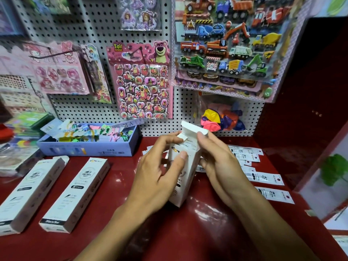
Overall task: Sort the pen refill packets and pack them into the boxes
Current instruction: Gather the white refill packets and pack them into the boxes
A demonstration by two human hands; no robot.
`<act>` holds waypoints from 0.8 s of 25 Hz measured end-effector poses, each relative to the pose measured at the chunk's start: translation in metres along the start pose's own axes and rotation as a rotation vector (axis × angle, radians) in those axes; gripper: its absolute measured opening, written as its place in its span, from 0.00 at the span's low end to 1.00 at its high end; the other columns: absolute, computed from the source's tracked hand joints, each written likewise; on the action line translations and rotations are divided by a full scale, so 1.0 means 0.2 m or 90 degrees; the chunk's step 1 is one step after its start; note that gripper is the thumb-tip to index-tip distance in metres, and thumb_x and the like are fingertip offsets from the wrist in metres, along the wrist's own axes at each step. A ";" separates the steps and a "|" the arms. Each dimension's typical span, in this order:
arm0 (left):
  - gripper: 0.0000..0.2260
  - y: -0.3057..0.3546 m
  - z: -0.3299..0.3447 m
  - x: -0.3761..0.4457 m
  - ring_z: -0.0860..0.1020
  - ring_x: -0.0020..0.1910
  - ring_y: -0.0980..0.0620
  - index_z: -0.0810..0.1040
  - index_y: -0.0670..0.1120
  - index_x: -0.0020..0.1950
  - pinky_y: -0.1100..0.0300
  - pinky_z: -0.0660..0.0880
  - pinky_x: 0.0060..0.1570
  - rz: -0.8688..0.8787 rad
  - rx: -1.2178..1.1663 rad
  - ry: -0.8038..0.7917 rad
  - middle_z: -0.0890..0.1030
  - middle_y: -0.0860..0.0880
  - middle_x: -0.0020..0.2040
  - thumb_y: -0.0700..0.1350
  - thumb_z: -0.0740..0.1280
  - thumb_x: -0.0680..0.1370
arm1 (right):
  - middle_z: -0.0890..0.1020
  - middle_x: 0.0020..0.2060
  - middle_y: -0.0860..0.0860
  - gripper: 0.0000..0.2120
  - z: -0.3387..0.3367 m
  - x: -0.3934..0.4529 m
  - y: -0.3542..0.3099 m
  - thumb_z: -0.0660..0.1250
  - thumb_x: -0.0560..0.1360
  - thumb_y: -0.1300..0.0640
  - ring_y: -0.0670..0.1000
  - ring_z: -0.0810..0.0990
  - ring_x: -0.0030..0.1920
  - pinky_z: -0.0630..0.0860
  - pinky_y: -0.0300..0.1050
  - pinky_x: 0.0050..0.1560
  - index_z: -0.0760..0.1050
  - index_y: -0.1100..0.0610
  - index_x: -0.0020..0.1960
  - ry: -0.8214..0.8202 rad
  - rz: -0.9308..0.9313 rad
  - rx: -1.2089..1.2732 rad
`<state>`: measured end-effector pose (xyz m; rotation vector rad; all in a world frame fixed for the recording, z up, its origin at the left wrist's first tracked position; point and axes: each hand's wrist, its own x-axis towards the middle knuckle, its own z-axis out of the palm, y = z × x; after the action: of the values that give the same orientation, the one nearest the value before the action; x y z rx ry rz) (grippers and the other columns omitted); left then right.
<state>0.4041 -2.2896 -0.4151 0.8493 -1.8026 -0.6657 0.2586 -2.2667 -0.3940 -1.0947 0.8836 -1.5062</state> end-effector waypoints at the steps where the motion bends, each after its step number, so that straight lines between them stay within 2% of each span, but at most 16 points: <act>1: 0.08 0.00 -0.01 0.01 0.78 0.60 0.58 0.74 0.53 0.56 0.56 0.78 0.50 -0.008 -0.049 -0.029 0.77 0.61 0.63 0.48 0.67 0.77 | 0.86 0.50 0.49 0.11 0.00 0.00 -0.01 0.61 0.80 0.60 0.45 0.82 0.51 0.74 0.44 0.57 0.80 0.54 0.57 -0.002 0.007 0.002; 2: 0.07 0.00 -0.02 0.02 0.77 0.61 0.58 0.75 0.53 0.55 0.63 0.77 0.47 -0.010 -0.082 -0.053 0.76 0.62 0.65 0.46 0.66 0.78 | 0.85 0.48 0.48 0.12 -0.01 0.01 0.00 0.61 0.79 0.63 0.45 0.82 0.50 0.73 0.45 0.56 0.80 0.53 0.57 -0.004 0.011 -0.002; 4: 0.06 -0.01 -0.04 0.03 0.78 0.60 0.58 0.76 0.50 0.52 0.68 0.75 0.41 -0.006 -0.128 -0.075 0.76 0.61 0.63 0.42 0.67 0.76 | 0.85 0.47 0.49 0.14 0.00 0.02 0.02 0.61 0.78 0.65 0.46 0.81 0.48 0.74 0.45 0.54 0.81 0.51 0.54 -0.022 0.010 -0.012; 6: 0.06 -0.03 -0.06 0.05 0.79 0.57 0.55 0.75 0.49 0.50 0.64 0.77 0.43 -0.006 -0.172 -0.080 0.78 0.57 0.59 0.41 0.69 0.75 | 0.84 0.50 0.48 0.14 0.02 0.02 0.03 0.62 0.77 0.64 0.46 0.81 0.50 0.75 0.41 0.52 0.81 0.50 0.54 -0.057 -0.030 -0.076; 9: 0.09 -0.07 -0.11 0.08 0.79 0.52 0.52 0.74 0.50 0.51 0.53 0.77 0.50 -0.027 -0.230 -0.103 0.80 0.52 0.52 0.43 0.71 0.74 | 0.78 0.62 0.52 0.17 0.01 0.03 0.05 0.65 0.74 0.56 0.49 0.77 0.63 0.72 0.46 0.65 0.79 0.51 0.62 -0.139 -0.095 -0.180; 10: 0.10 -0.08 -0.12 0.08 0.79 0.51 0.53 0.74 0.50 0.52 0.52 0.76 0.50 -0.031 -0.232 -0.110 0.80 0.53 0.50 0.43 0.71 0.74 | 0.76 0.63 0.51 0.19 0.01 0.02 0.06 0.66 0.73 0.53 0.48 0.75 0.66 0.70 0.46 0.68 0.78 0.50 0.63 -0.153 -0.116 -0.215; 12: 0.13 -0.07 -0.14 0.09 0.77 0.47 0.56 0.72 0.49 0.52 0.55 0.75 0.47 -0.060 -0.242 -0.108 0.80 0.55 0.47 0.42 0.73 0.72 | 0.76 0.61 0.47 0.17 0.01 0.02 0.07 0.66 0.75 0.51 0.47 0.74 0.66 0.69 0.42 0.66 0.79 0.50 0.62 -0.094 -0.200 -0.329; 14: 0.18 -0.06 -0.15 0.08 0.76 0.46 0.58 0.71 0.52 0.55 0.56 0.75 0.44 -0.066 -0.205 -0.107 0.79 0.57 0.49 0.41 0.74 0.71 | 0.78 0.57 0.45 0.12 0.02 0.01 0.08 0.64 0.78 0.56 0.47 0.77 0.62 0.72 0.41 0.61 0.80 0.52 0.59 -0.010 -0.299 -0.434; 17: 0.21 -0.05 -0.16 0.05 0.78 0.51 0.61 0.70 0.53 0.60 0.65 0.75 0.46 -0.012 -0.141 -0.107 0.79 0.59 0.54 0.38 0.73 0.74 | 0.81 0.56 0.46 0.12 0.02 0.02 0.09 0.64 0.79 0.59 0.48 0.79 0.60 0.75 0.43 0.60 0.81 0.56 0.59 -0.017 -0.330 -0.454; 20: 0.17 -0.05 -0.17 0.05 0.80 0.54 0.56 0.72 0.47 0.59 0.63 0.75 0.50 0.032 -0.138 -0.122 0.79 0.57 0.56 0.35 0.71 0.74 | 0.81 0.57 0.44 0.10 0.01 0.00 0.09 0.64 0.79 0.58 0.47 0.79 0.59 0.76 0.47 0.58 0.79 0.53 0.58 -0.044 -0.315 -0.466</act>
<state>0.4358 -2.3055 -0.4041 0.6099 -1.8729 -0.9167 0.2651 -2.2712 -0.4098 -2.0015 1.2187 -1.5494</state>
